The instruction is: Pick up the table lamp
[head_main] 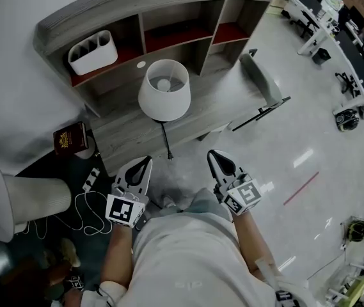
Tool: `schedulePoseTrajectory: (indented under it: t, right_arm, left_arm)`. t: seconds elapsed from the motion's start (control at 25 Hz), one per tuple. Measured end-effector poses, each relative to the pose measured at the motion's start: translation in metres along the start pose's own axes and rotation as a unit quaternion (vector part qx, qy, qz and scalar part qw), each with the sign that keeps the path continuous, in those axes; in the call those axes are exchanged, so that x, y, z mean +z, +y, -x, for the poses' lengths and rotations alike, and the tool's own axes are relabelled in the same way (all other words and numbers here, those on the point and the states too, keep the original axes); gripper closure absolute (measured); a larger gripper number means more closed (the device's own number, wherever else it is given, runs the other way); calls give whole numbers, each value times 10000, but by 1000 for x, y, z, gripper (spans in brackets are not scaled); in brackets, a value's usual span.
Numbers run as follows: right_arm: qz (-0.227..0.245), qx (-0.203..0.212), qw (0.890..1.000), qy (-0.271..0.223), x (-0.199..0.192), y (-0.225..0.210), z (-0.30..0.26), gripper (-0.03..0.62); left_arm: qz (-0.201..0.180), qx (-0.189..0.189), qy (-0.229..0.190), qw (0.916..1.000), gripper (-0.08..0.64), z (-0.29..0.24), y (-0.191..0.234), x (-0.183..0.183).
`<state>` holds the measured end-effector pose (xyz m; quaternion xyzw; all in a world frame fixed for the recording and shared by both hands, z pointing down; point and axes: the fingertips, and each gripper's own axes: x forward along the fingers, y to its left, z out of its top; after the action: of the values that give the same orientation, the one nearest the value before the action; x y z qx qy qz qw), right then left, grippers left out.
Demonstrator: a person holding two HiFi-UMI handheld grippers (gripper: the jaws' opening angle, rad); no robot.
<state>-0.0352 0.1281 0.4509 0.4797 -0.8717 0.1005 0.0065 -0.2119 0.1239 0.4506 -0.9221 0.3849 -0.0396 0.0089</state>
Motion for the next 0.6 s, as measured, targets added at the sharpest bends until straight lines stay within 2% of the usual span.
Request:
schedulePoseTrajectory:
  t: [0.12,0.24,0.36,0.6]
  right_arm:
    - [-153,-42,9999,2,-4,-4,-2,563]
    - [-269,-44,9996,31,-11,-14,-8,563]
    - [-352,13,9994,46,-16,-28,-17,563]
    - [-431,218,9987,140,-10,-72,-50,563]
  left_arm:
    - [23,-31,95,9999,546,0,3,-3]
    - [132,3,378,9992,545,-8,3,-2]
    - [3,9,442,9990,545,-21,8,-9]
    - [-63,292,513,9982,545,-63,35,-6]
